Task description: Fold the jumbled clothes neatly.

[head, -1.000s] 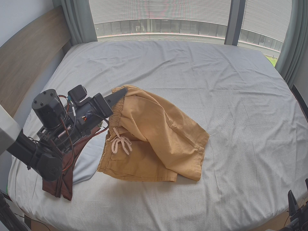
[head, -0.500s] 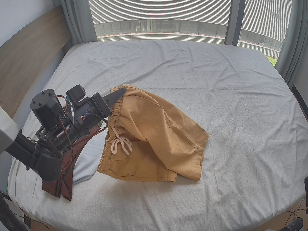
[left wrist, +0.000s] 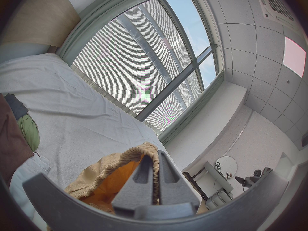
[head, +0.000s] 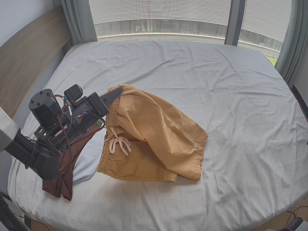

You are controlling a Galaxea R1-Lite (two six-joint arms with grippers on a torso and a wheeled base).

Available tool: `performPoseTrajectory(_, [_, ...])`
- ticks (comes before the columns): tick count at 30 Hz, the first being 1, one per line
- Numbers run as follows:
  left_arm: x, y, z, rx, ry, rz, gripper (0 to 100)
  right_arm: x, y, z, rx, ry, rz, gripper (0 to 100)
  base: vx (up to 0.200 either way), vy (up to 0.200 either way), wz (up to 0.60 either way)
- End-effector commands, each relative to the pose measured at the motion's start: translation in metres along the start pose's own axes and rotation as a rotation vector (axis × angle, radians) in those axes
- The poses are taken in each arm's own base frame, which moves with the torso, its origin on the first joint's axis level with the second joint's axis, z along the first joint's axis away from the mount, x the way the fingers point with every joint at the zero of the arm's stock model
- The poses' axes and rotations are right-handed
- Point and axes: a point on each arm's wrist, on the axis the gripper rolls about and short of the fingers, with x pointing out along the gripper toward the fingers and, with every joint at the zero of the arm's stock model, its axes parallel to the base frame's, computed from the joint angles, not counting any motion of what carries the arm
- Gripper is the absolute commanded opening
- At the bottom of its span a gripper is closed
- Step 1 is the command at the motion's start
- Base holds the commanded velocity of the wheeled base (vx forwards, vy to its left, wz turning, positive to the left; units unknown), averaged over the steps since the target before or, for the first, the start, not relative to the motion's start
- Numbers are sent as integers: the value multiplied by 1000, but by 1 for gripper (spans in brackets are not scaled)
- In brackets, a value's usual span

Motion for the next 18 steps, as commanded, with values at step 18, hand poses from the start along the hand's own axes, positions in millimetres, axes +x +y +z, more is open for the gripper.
performPoseTrajectory(18, [-4, 8, 6, 10, -14, 6, 0, 155, -11, 5, 119, 192, 132, 100, 0, 0, 0])
